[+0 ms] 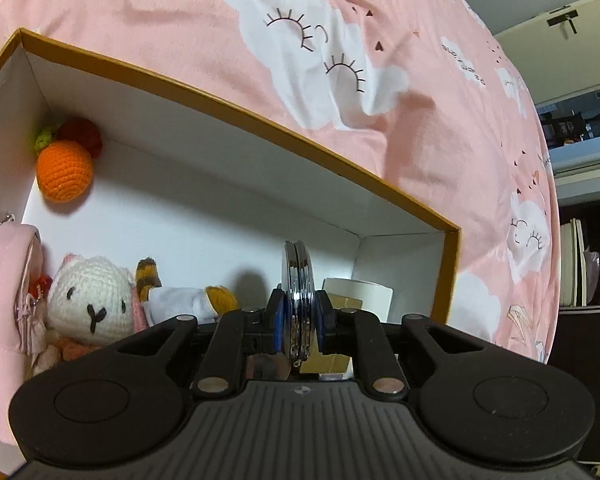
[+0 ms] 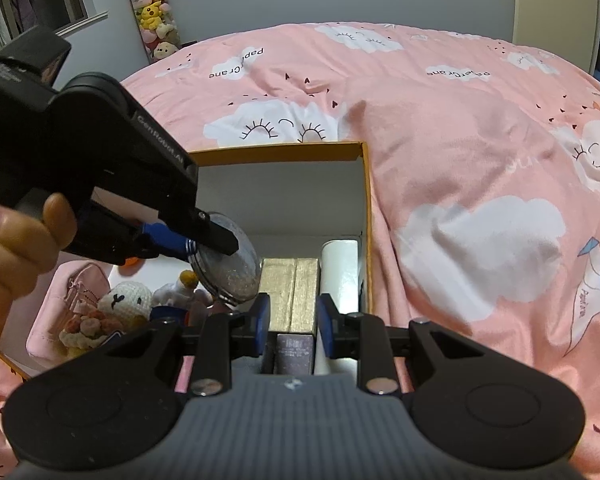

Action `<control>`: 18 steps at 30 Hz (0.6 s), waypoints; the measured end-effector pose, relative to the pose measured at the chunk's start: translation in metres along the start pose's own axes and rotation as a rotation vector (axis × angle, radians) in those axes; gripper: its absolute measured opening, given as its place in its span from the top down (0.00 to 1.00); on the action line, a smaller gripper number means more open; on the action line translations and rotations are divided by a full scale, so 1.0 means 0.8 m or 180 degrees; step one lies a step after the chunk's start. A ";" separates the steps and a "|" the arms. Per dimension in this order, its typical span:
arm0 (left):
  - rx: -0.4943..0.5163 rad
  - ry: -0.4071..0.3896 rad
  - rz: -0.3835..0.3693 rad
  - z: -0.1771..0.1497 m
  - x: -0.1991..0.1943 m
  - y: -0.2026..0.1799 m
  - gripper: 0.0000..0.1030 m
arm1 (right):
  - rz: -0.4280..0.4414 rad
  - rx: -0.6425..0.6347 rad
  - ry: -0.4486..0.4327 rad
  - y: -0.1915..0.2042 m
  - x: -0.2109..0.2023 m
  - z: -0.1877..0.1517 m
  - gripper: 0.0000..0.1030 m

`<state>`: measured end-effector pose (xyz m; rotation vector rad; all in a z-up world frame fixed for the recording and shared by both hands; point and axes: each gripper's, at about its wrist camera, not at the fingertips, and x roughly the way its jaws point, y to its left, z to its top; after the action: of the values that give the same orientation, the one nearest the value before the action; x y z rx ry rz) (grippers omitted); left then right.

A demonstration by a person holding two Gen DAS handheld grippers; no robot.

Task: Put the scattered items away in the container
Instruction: 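Open the right tool to release the card holder while the left tool sets the compact down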

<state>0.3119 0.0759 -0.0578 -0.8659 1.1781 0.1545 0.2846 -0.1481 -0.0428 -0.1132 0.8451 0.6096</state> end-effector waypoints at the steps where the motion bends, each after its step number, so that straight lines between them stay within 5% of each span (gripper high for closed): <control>1: 0.0051 -0.0007 0.0016 -0.001 -0.002 -0.004 0.83 | -0.0004 -0.0007 -0.0003 0.000 0.000 0.000 0.72; 7: 0.0055 0.0027 0.0097 0.001 0.001 -0.015 0.81 | -0.0032 -0.0022 -0.0006 0.002 0.000 -0.001 0.72; 13: 0.0400 0.0235 0.0259 -0.018 0.012 -0.025 0.80 | -0.0044 -0.0006 -0.0029 0.000 -0.002 -0.001 0.72; 18: 0.0747 0.0153 0.0403 -0.030 0.015 -0.040 0.80 | -0.0065 -0.0072 -0.0036 0.002 -0.002 -0.003 0.72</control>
<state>0.3159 0.0348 -0.0543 -0.5921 1.2684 0.0964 0.2816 -0.1483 -0.0430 -0.1385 0.8253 0.6003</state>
